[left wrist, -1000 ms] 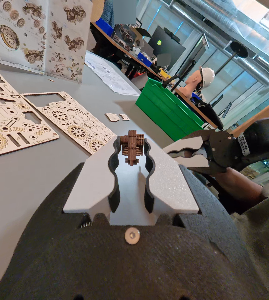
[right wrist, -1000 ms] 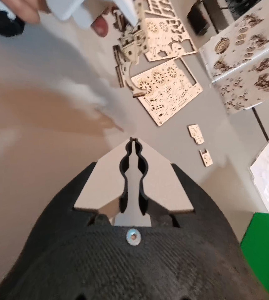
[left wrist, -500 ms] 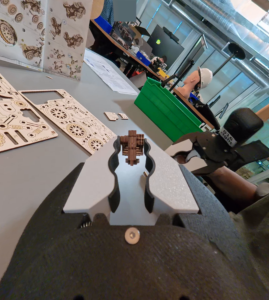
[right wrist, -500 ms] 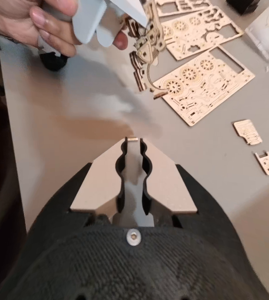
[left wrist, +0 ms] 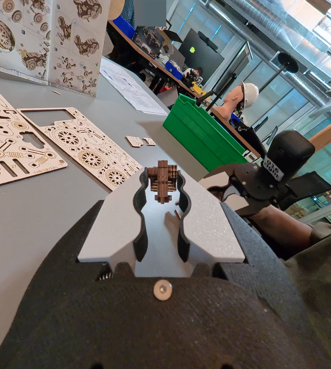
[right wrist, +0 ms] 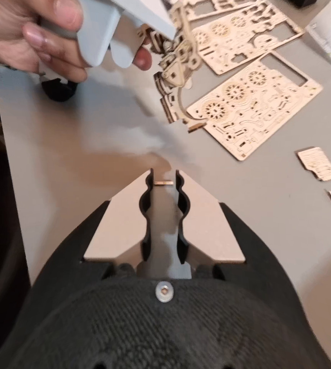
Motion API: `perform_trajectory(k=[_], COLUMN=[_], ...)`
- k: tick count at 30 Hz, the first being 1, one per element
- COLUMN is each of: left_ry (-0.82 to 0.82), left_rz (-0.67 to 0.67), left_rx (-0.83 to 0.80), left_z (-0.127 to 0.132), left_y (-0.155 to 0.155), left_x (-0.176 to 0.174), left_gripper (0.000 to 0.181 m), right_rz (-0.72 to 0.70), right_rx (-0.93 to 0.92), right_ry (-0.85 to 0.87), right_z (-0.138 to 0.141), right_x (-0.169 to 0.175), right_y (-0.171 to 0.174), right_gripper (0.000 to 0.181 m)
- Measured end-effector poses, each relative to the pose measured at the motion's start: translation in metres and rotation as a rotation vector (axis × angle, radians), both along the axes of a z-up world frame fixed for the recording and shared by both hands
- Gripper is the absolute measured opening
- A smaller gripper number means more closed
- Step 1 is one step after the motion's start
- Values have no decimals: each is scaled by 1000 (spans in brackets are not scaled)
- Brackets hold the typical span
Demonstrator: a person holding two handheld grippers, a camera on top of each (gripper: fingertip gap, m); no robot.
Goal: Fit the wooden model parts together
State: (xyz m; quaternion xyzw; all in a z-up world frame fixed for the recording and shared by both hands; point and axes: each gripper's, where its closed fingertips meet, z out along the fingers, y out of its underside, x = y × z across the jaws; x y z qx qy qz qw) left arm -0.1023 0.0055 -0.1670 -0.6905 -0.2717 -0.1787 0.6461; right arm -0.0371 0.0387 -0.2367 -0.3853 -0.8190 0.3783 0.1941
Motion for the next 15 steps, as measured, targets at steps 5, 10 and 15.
perform_trajectory(k=[5,10,15], left_ry=[1,1,98], left_rz=[-8,-61,-127], left_rx=[6,38,125], left_z=[1,7,25], left_y=[0,3,3], left_x=[1,13,28], left_gripper=[25,25,25], right_rz=[7,85,105], right_rx=[-115,-107,-62], right_ry=[-24,-90,-100], right_z=[8,-2,-8], right_x=[3,6,12], right_y=[10,3,5], right_gripper=[26,29,23])
